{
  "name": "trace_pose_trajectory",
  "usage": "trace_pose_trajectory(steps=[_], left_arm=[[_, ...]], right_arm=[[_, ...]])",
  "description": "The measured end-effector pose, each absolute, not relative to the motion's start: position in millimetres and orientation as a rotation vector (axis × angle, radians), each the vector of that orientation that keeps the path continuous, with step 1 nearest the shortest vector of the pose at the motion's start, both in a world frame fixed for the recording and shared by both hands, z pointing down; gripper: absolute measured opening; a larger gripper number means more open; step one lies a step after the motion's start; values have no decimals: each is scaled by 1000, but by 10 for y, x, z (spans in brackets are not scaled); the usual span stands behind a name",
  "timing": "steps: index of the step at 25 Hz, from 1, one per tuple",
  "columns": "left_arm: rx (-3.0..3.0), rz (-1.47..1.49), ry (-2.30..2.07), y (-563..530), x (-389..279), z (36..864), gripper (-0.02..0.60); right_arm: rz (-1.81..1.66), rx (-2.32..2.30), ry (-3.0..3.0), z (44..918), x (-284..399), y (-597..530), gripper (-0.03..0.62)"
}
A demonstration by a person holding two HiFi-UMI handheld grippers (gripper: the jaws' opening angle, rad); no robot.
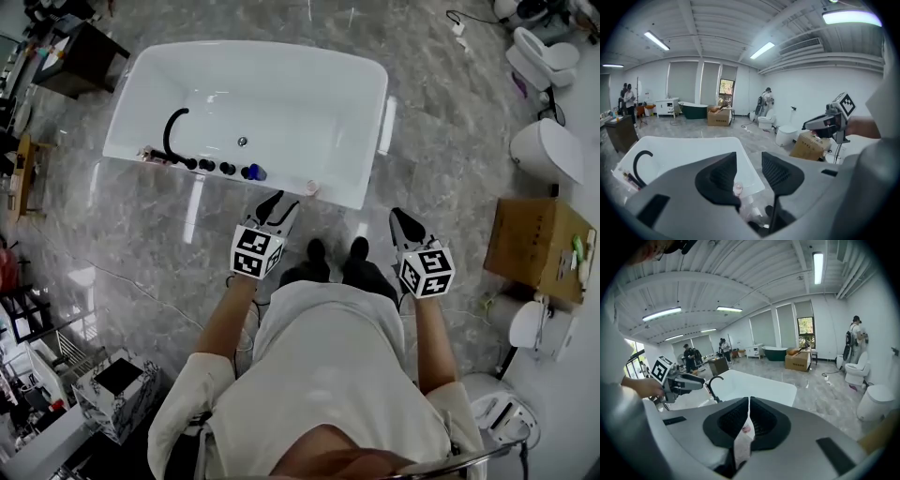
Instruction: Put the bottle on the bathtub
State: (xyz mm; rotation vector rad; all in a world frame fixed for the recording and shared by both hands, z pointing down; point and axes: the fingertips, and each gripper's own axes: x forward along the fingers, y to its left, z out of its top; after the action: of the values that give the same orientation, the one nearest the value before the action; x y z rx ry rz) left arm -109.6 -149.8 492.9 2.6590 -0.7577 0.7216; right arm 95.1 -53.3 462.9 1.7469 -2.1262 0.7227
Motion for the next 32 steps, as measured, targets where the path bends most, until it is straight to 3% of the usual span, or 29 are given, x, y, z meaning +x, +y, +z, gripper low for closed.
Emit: trace_pose_trajectory(steps=[4,14,32], left_arm=[[2729,612,-796,-1358,-1061,4539,102],[2722,483,-858,-1014,-1010,3963,14],[2743,401,-1034,-957,-1056,3522,6]], right_arm=[[647,1763,-2184,4295,981,-468,35],[481,1665,-2287,3781,1037,-301,35],[381,1637,-2422,3483,1231,-283,34]])
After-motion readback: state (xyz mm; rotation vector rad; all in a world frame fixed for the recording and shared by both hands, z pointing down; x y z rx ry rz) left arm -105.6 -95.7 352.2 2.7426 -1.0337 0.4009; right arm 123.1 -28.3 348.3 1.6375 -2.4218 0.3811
